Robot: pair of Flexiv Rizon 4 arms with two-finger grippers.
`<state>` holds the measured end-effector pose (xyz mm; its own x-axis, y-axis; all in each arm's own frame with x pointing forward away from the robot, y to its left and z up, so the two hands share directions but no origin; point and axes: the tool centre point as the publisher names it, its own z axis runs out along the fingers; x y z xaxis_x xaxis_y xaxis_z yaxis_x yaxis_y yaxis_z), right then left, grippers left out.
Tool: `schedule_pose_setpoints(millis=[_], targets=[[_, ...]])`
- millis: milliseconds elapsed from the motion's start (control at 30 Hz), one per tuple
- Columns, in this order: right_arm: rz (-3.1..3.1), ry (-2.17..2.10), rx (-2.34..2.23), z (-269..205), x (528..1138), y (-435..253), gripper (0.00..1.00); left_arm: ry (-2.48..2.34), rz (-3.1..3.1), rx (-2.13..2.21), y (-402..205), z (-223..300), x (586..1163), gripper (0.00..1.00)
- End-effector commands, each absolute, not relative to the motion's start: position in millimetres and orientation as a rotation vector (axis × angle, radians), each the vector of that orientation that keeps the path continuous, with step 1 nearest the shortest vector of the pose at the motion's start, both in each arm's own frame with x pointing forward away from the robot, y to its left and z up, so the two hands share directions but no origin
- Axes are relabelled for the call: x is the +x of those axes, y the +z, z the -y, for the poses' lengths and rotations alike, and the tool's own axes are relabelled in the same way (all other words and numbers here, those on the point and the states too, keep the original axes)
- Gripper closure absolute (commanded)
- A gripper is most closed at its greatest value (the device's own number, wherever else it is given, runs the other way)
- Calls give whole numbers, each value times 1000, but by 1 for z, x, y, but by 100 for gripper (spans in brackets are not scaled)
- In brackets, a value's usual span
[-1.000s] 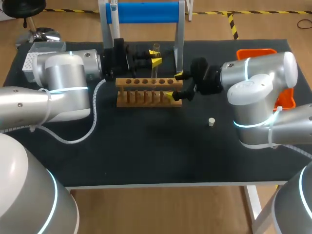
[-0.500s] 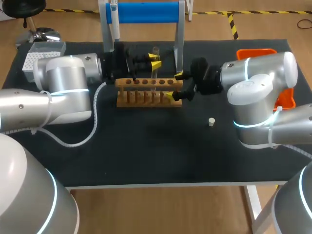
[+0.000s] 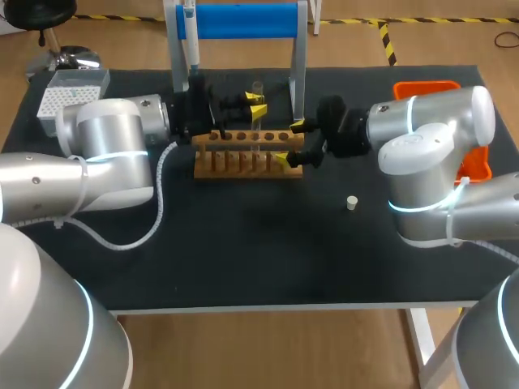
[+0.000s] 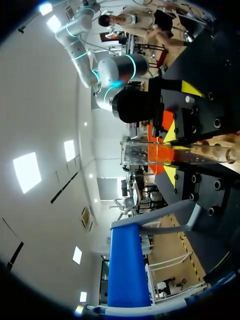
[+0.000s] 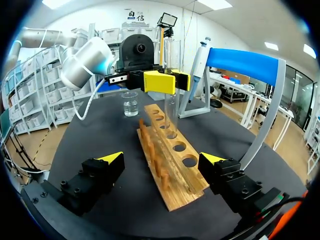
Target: Invert the test tube, pick up the pipette, mount the tip to pipette, aspirate from beaker and dispense into the tube, eject the tip, return the pipette, and cap with the stopper.
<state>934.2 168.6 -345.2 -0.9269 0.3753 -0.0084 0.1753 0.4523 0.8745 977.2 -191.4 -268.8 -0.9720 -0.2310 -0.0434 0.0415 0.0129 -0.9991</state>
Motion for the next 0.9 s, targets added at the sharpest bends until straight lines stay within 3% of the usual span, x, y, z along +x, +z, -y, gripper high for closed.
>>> schedule_pose_setpoints(millis=[33, 900], targets=[[-2500, 1470, 481, -168, 934, -345, 0, -2070, -2075, -208, -272, 192, 976, 100], [-2500, 1470, 481, -168, 934, -345, 0, -2071, -2049, -211, -292, 191, 981, 100]])
